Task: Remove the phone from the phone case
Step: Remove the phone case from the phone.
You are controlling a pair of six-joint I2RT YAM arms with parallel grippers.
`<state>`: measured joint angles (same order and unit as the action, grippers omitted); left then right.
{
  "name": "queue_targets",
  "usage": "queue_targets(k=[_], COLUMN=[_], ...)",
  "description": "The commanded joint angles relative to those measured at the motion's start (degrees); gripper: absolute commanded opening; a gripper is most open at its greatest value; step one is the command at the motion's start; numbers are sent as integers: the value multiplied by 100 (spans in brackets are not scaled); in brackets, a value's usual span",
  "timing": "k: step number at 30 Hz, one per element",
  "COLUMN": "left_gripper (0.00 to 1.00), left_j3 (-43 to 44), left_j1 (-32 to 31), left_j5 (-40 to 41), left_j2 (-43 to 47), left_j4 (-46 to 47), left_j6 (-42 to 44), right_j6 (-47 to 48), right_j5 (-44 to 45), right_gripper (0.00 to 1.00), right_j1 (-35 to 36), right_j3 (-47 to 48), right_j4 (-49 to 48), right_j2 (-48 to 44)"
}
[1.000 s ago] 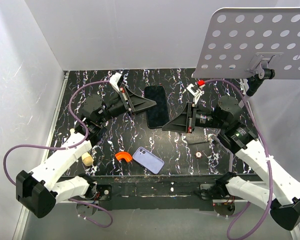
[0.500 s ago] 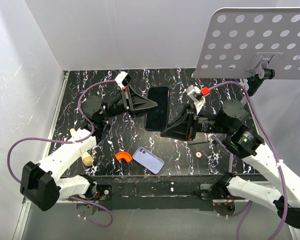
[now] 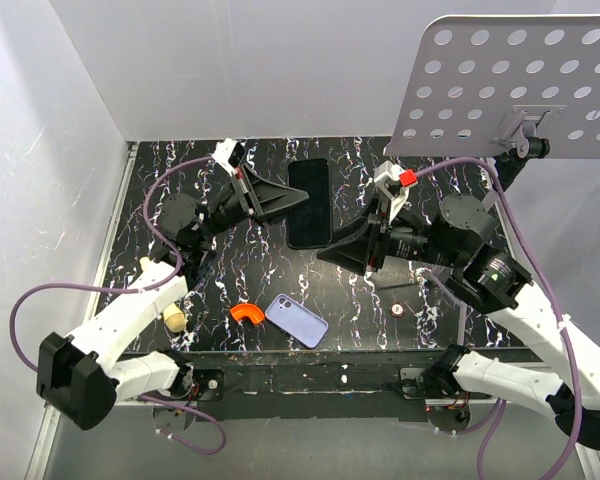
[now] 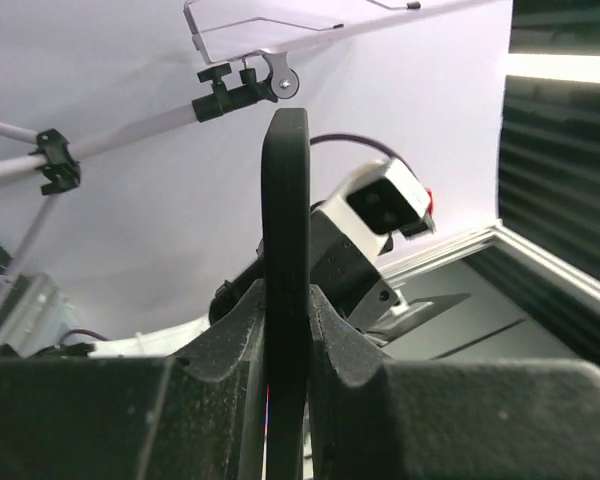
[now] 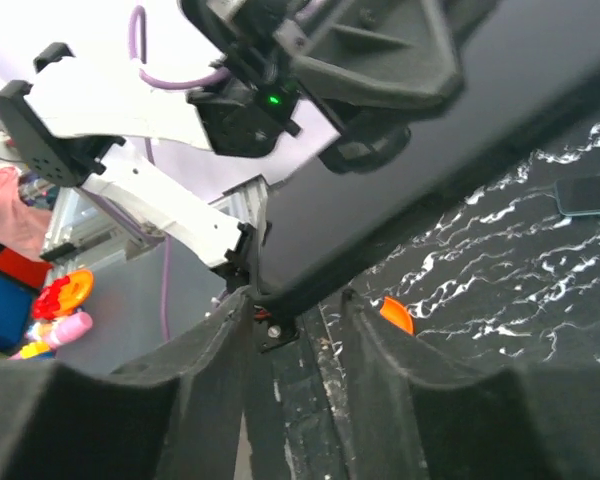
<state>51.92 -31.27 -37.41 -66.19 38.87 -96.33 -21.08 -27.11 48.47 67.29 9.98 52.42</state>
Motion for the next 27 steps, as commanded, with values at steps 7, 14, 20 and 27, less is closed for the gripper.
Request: queue_targets(k=[7,14,20,27], left_gripper=[0,0,0,0], left_j3=[2,-77,46,20], left_j1=[-116,-117,-117,-117], left_j5=[1060,981,858,761], left_j2=[1012,994,995,1038], left_j4=[-592,-397,-521,-442], left_j6=[2040,1819,1917,1855], right_j6=[-1556,-1943,-2049,-2084], right_j5=[-347,-813,-699,-716], right_gripper=[77,62,56,45], right_j1=[-57,-83,-162,-329], right_j3=[-419,-93,29,136], right_j4=[-136,-619,-630,-576], right_j2=[-391,22,127,286])
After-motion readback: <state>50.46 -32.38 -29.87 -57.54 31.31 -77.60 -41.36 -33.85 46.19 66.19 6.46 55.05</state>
